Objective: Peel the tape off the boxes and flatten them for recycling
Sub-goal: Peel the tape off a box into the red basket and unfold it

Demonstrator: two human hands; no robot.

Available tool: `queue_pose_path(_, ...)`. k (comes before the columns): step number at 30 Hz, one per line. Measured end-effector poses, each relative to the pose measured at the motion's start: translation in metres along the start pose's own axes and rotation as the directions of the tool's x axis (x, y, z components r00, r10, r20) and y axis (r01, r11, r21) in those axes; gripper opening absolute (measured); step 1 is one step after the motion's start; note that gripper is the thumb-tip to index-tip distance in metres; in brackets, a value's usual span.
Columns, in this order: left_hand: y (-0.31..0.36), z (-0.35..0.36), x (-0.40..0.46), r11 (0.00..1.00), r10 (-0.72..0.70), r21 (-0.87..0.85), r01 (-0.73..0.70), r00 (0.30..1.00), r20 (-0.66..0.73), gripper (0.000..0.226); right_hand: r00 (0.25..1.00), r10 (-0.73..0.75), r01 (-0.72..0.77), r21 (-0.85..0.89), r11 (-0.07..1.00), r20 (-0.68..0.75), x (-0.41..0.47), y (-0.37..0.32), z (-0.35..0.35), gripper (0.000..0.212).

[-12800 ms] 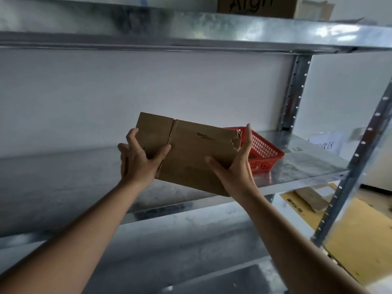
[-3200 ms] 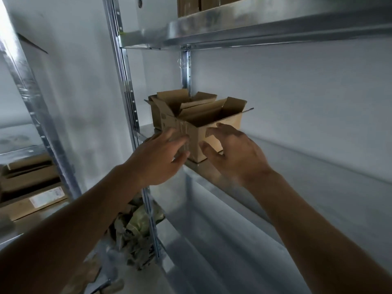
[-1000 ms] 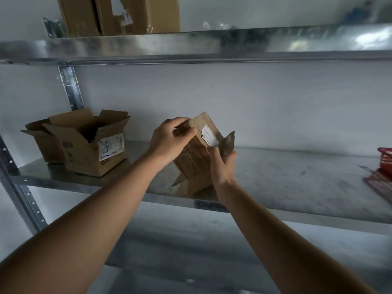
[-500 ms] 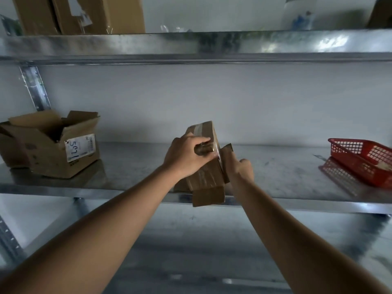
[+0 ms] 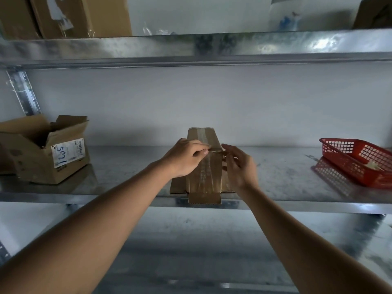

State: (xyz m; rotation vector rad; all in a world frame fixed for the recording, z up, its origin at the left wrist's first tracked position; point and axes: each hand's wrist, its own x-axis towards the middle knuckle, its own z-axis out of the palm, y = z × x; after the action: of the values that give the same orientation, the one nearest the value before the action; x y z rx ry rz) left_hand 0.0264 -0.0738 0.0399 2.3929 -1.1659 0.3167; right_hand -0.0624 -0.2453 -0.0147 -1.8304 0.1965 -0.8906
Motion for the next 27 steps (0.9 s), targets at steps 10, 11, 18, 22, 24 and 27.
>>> queue_pose_path(10,0.006,-0.012,0.043,0.996,-0.086,-0.010,0.087,0.993,0.078,0.020,0.972,-0.219,0.229,-0.142,0.963,0.081,0.014,0.017,-0.024,0.019)
queue_pose_path(11,0.004,-0.014,0.049,0.994,-0.078,-0.072,0.086,0.991,0.106,0.016,0.974,-0.209,0.218,-0.115,0.969,0.085,0.016,0.017,-0.027,0.020)
queue_pose_path(18,-0.003,-0.011,0.060,0.938,-0.055,-0.305,0.162,0.941,0.333,0.034,0.962,-0.268,0.273,-0.118,0.955,0.055,0.021,0.022,-0.042,0.023)
queue_pose_path(22,-0.003,-0.010,0.063,0.936,-0.066,-0.302,0.183,0.931,0.359,0.033,0.919,-0.389,0.392,-0.275,0.878,0.066,0.028,0.018,-0.047,0.021)
queue_pose_path(24,-0.001,-0.011,0.063,0.937,-0.074,-0.292,0.193,0.924,0.374,0.032,0.890,-0.437,0.449,-0.420,0.788,0.133,0.029,0.014,-0.049,0.020)
queue_pose_path(27,0.001,-0.012,0.063,0.944,-0.079,-0.270,0.188,0.926,0.370,0.035,0.876,-0.426,0.478,-0.533,0.699,0.227,0.032,0.004,-0.054,0.029)
